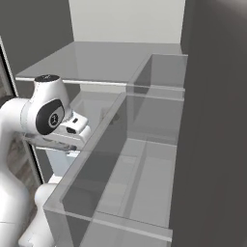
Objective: Place two dumplings into each of the tupperware containers and then place the containers in the fridge.
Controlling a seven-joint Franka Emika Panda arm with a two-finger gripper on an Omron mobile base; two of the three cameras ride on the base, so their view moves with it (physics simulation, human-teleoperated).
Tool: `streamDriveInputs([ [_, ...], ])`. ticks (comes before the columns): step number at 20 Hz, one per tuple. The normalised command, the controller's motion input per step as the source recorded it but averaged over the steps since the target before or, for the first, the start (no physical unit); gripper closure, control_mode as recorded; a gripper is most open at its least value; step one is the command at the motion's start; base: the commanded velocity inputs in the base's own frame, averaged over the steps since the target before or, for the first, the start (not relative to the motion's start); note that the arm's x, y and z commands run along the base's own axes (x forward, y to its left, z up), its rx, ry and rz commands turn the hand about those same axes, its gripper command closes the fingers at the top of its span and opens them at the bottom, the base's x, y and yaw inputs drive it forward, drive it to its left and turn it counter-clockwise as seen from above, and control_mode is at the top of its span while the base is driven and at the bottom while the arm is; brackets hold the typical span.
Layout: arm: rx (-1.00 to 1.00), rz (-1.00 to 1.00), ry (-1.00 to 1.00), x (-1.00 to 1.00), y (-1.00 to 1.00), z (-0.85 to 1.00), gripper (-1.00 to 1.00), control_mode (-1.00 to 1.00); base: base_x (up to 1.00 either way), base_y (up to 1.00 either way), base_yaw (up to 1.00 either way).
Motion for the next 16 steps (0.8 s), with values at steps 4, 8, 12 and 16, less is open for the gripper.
streamDriveInputs([
  [4, 0.00, 0.00, -0.10, -0.56, 0.00, 0.26, 1.00, -1.00, 0.00, 0.00, 0.00],
  [8, 0.00, -0.05, -0.02, -0.48, -0.03, 0.89, 1.00, -1.00, 0.00, 0.00, 0.00],
  [12, 0.00, -0.15, -0.03, -0.29, -0.04, 0.95, 1.00, -1.00, 0.00, 0.00, 0.00],
  [16, 0.00, -0.31, -0.20, -0.14, 0.00, 0.84, 1.00, -1.00, 0.00, 0.00, 0.00],
])
